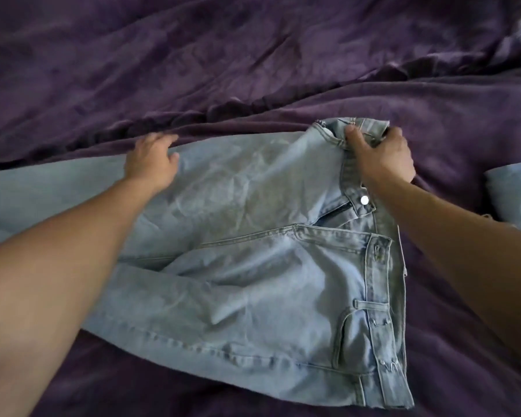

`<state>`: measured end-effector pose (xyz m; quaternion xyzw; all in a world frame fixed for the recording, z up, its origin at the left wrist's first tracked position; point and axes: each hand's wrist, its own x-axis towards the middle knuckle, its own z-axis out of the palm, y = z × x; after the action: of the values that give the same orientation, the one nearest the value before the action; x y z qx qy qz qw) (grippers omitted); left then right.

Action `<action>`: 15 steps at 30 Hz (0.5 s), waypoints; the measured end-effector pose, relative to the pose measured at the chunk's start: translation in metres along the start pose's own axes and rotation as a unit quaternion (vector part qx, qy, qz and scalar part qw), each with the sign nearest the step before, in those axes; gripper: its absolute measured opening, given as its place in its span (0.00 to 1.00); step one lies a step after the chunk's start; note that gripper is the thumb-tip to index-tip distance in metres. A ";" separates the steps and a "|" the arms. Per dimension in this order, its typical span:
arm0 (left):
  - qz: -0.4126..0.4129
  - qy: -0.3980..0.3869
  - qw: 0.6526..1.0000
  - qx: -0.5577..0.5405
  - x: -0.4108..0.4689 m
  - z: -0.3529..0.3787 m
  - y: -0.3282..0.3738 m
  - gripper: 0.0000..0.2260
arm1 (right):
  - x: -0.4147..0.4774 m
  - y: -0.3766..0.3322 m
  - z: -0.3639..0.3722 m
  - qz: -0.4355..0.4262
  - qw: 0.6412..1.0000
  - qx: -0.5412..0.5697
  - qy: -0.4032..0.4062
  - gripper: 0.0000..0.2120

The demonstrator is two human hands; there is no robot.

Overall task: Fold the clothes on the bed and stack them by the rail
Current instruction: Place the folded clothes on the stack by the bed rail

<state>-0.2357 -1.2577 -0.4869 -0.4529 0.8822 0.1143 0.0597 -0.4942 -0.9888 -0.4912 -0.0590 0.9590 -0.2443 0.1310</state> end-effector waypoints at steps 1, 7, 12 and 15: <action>0.007 -0.020 1.000 0.013 0.009 0.011 0.006 0.20 | -0.001 0.000 0.002 -0.010 1.000 -0.001 0.016 0.39; 0.014 0.066 0.998 0.006 0.018 0.033 0.013 0.10 | 0.007 -0.004 -0.010 0.048 0.998 0.016 0.030 0.32; 0.036 0.134 0.990 -0.022 0.046 0.002 0.003 0.11 | 0.039 -0.024 -0.022 0.005 0.999 -0.034 0.024 0.25; 0.019 0.139 0.989 -0.048 0.057 -0.004 0.015 0.10 | 0.045 -0.028 -0.025 -0.020 0.989 -0.123 0.074 0.19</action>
<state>-0.2817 -1.2949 -0.4931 -0.4502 0.8837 0.0932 -0.0878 -0.5430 -1.0097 -0.4666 -0.0760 0.9874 -0.1310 0.0468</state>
